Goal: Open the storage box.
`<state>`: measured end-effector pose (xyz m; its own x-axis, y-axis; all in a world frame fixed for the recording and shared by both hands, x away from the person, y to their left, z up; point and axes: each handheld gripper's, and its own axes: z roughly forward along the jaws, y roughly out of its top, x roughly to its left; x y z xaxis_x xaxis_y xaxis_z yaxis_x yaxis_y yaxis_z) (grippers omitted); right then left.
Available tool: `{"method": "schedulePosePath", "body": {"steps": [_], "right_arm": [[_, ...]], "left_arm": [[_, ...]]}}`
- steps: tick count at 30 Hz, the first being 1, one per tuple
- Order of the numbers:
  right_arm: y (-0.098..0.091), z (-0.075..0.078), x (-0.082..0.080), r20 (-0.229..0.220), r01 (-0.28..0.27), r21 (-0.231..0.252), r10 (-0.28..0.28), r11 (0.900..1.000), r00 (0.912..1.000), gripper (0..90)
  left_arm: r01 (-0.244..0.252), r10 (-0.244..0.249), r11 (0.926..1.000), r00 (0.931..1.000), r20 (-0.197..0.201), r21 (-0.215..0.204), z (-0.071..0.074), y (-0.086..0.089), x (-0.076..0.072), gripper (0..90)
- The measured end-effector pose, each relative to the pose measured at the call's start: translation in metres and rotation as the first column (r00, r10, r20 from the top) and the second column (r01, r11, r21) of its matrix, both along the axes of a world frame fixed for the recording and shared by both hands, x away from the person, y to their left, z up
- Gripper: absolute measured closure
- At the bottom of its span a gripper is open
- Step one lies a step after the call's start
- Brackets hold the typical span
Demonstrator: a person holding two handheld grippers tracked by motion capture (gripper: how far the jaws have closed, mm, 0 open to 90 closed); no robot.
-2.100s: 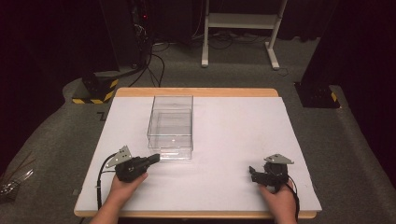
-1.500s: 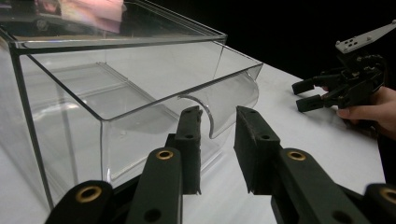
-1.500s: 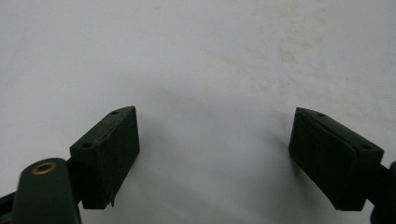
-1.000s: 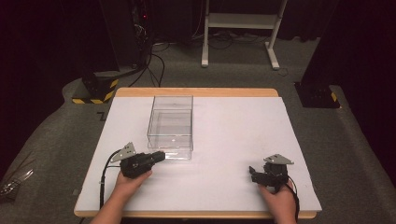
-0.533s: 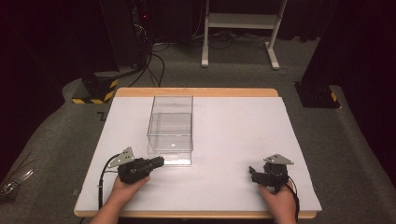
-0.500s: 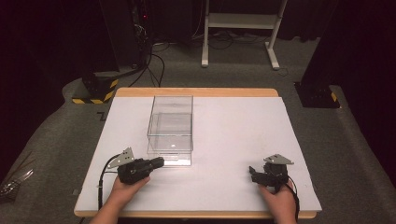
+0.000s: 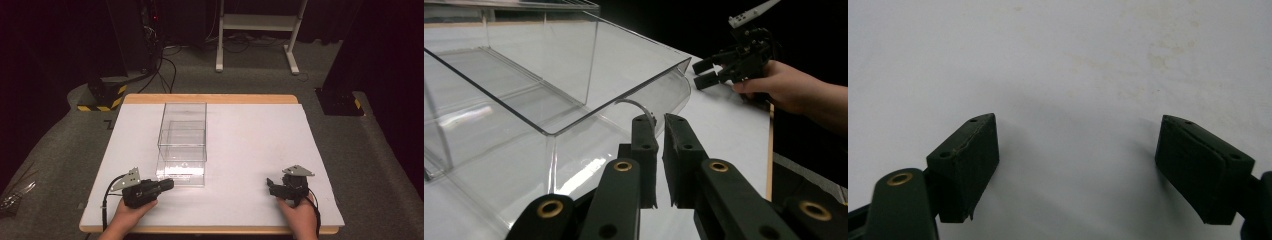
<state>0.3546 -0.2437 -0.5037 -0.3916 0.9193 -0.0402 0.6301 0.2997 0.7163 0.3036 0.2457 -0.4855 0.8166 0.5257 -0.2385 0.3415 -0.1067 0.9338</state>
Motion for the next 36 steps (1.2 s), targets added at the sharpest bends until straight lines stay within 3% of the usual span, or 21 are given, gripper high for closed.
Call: {"method": "schedulePosePath", "body": {"steps": [9,15,18,21,25,33,35,36], "right_arm": [[0.001,0.0,-0.001,0.004,0.001,-0.002,-0.001,1.0,1.0,17.9],[0.0,0.0,0.0,0.0,0.001,-0.001,-0.001,1.0,1.0,18.0],[0.0,0.0,-0.001,0.006,-0.001,-0.003,0.001,1.0,1.0,18.4],[0.0,0.0,-0.001,0.0,0.0,0.0,0.0,1.0,1.0,18.4],[0.0,0.0,0.0,0.0,-0.002,0.001,0.002,1.0,1.0,18.5],[0.0,0.0,0.0,0.0,-0.004,0.002,0.004,1.0,1.0,18.8],[0.0,0.0,0.0,0.0,-0.004,0.002,0.004,1.0,1.0,18.8],[0.0,0.0,0.0,0.0,-0.005,0.003,0.005,1.0,1.0,18.8]], "left_arm": [[0.027,-0.027,0.9993,0.9996,0.004,0.025,0.0,0.0,-0.012,84.1],[0.018,-0.018,0.9996,0.9998,0.011,0.023,-0.002,0.002,-0.016,83.7],[0.004,-0.005,0.9988,0.9997,0.025,0.05,0.0,0.002,-0.018,82.8],[0.006,-0.007,0.9985,0.9999,0.012,0.054,0.0,0.004,-0.02,74.7],[0.013,-0.014,0.9988,0.9997,0.022,0.047,0.005,0.009,-0.024,72.1],[0.004,-0.003,0.9998,0.997,0.077,-0.019,0.021,0.018,-0.03,72.4],[-0.041,0.047,0.9974,0.9917,0.119,-0.059,0.028,0.023,-0.031,69.9],[-0.041,0.047,0.9974,0.9917,0.119,-0.059,0.028,0.023,-0.031,68.4]]}}
